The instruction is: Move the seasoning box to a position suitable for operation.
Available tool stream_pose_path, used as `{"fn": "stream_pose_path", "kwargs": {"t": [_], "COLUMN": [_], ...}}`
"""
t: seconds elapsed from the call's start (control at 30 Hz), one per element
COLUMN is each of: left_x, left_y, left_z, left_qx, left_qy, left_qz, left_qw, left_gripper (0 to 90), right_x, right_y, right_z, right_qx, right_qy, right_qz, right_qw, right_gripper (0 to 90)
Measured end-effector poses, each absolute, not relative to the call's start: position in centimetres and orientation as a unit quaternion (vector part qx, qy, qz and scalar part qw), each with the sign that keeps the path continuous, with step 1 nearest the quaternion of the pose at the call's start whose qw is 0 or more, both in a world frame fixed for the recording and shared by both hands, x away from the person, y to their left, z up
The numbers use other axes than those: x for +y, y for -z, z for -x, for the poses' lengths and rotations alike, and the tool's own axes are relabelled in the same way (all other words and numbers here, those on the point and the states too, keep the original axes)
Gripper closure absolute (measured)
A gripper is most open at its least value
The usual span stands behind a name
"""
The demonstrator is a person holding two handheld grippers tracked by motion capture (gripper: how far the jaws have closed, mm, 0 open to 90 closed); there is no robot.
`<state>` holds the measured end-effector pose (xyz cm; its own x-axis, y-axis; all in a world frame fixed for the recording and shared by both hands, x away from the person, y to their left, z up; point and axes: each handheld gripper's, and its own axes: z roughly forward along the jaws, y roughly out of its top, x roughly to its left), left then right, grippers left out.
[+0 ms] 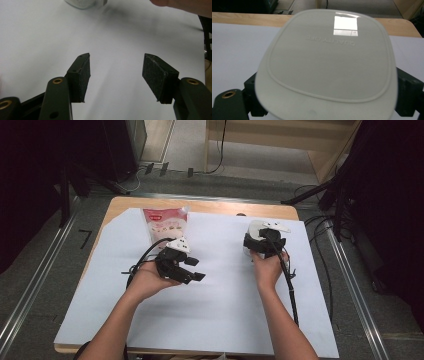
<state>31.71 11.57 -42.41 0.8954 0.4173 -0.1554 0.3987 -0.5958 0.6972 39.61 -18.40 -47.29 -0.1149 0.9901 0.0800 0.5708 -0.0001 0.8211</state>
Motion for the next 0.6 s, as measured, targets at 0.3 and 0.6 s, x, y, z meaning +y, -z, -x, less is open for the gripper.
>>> {"fn": "stream_pose_path", "kwargs": {"t": [0.3, 0.6], "left_x": [11.6, 11.7], "left_y": [42.4, 42.4], "left_z": [-31.8, -31.8], "left_qx": [0.229, 0.233], "left_qy": [-0.010, -0.010], "left_qz": [-0.892, -0.891], "left_qw": [0.389, 0.389], "left_gripper": [40.4, 40.4], "right_x": [-18.0, -18.5], "right_y": [48.6, 48.6], "right_z": [-40.2, -40.1], "right_qx": [0.638, 0.638], "right_qy": [-0.368, -0.379], "right_qz": [-0.613, -0.603], "right_qw": [0.287, 0.293], "right_gripper": [12.0, 13.8]}}
